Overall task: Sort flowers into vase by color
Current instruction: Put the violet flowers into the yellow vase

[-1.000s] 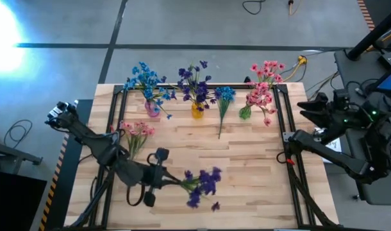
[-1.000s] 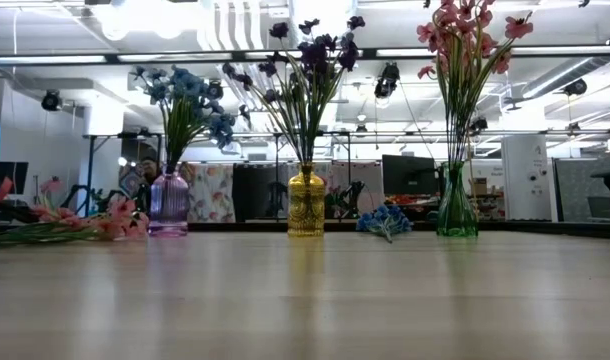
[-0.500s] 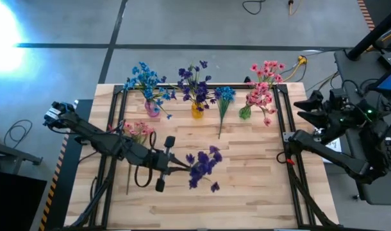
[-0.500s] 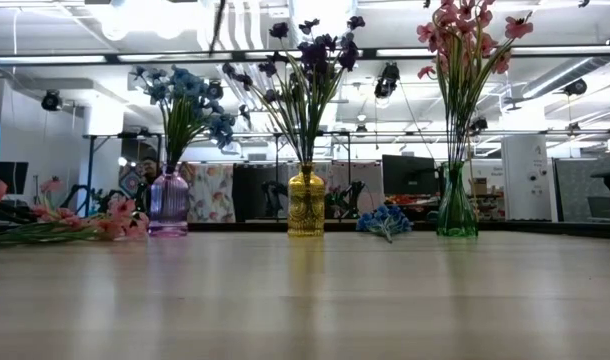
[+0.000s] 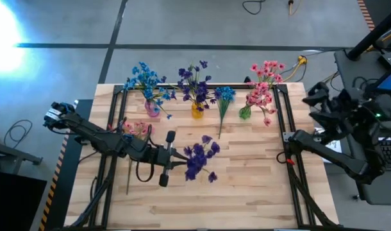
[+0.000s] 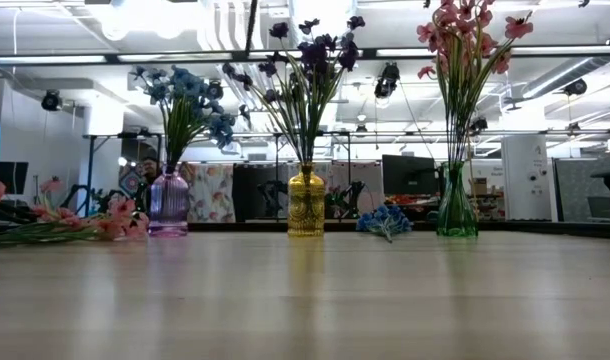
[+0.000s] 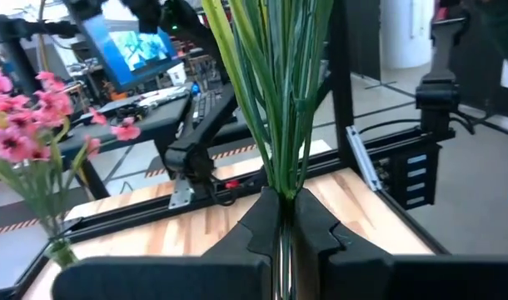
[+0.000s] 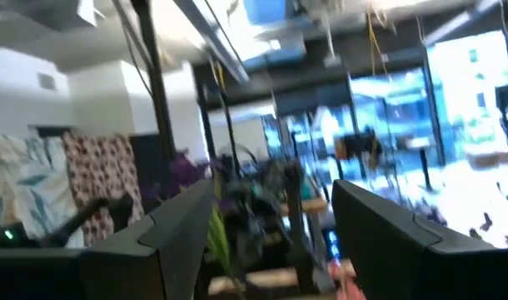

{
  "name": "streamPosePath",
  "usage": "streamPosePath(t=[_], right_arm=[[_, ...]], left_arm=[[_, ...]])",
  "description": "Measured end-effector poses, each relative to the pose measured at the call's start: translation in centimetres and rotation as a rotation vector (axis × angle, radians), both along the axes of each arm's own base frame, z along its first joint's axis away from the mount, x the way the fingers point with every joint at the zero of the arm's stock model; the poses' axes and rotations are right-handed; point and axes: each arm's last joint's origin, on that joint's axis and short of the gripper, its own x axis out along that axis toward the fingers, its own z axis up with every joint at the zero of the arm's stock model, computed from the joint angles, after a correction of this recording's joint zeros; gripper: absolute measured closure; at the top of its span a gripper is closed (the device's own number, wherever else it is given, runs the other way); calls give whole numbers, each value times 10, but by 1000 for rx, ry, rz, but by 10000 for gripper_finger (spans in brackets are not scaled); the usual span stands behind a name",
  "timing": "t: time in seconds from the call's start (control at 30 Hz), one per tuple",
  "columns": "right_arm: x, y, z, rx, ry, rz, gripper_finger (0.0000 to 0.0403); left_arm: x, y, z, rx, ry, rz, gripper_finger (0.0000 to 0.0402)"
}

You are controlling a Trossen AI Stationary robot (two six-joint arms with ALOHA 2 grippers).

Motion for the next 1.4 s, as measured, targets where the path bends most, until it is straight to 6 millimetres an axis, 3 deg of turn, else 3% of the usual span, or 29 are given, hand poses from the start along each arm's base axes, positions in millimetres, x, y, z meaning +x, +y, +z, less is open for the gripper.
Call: streamPosePath(t=[0.17, 0.37, 0.53, 0.77, 0.93, 1.23, 1.4], right_arm=[[7, -7, 10, -19, -51, 11, 161], [35, -32, 10, 2, 0, 34, 161], [51, -42, 21, -39, -35, 93, 161], [69, -50, 41, -95, -46, 124, 161], [118, -72, 37, -66, 31, 161, 161], [174, -58, 34, -113, 95, 288, 161], [196, -42, 26, -149, 210, 219, 161]], left_arm=[[5, 11, 1, -6, -14, 42, 401], [9, 25, 2, 14, -23, 91, 401], [15, 44, 6, 56, -41, 156, 401], [15, 72, 33, 56, -100, 177, 401], [16, 77, 49, 35, -119, 133, 401], [15, 77, 53, -29, -123, 127, 401], [14, 74, 53, -61, -119, 118, 401]])
